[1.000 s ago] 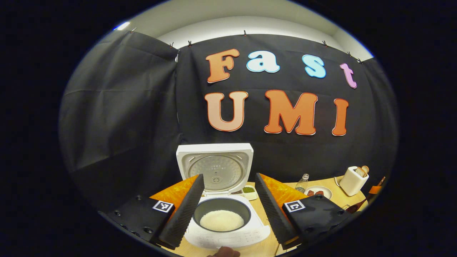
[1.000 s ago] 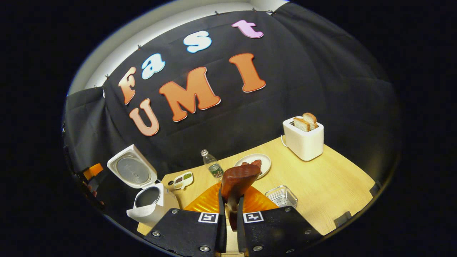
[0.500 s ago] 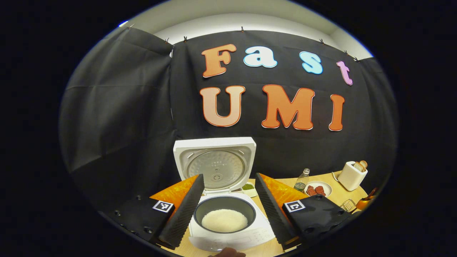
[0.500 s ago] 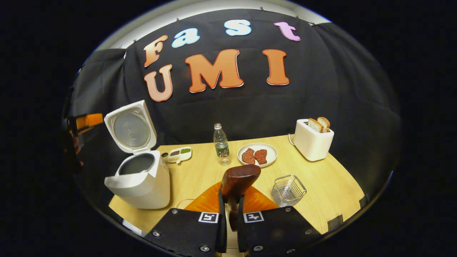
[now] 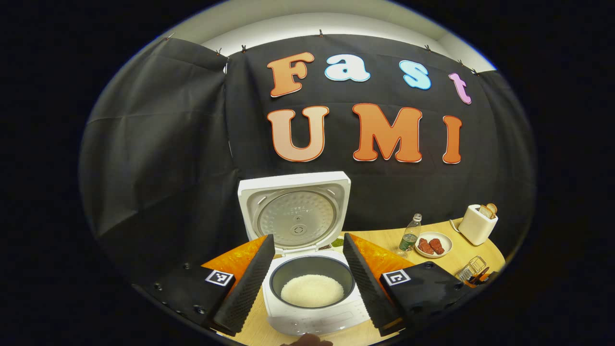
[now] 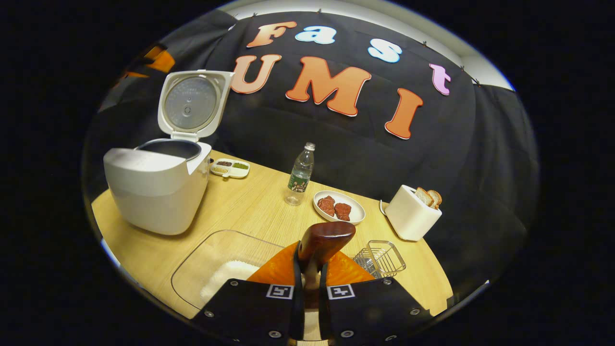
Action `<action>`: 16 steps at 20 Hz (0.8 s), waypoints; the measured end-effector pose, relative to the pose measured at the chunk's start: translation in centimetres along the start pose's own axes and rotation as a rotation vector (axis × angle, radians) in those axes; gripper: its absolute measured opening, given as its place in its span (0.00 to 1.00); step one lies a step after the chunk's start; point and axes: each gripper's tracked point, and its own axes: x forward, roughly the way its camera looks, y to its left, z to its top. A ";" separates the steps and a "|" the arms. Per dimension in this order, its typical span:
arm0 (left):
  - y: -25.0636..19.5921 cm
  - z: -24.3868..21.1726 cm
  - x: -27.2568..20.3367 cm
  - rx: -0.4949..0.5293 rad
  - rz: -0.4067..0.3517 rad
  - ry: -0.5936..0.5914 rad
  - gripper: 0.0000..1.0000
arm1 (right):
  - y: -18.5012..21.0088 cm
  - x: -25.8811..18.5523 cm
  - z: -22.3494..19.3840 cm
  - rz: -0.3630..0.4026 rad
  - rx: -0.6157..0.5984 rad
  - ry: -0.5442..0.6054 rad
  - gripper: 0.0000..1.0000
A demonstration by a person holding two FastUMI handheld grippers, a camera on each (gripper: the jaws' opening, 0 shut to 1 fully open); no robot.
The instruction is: Close the left gripper, press the button to open the rice cooker; take a wooden spoon from the chopstick holder with the right hand, scoop a spoonful of rice and pour it into the rice cooker, then put the wooden spoon back into the chopstick holder.
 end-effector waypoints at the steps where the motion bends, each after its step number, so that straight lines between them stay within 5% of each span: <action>1: 0.2 -0.2 0.0 0.004 0.002 0.004 0.97 | 0.4 -0.1 -0.3 -0.006 -0.019 -0.012 0.11; 10: 0.9 -0.9 -0.2 0.050 -0.018 0.023 0.96 | 3.6 -0.8 -1.7 0.019 0.038 0.007 0.11; 16: 0.9 -1.2 -0.1 0.045 -0.031 0.023 0.97 | 4.8 -1.3 -0.3 0.063 0.244 0.031 0.11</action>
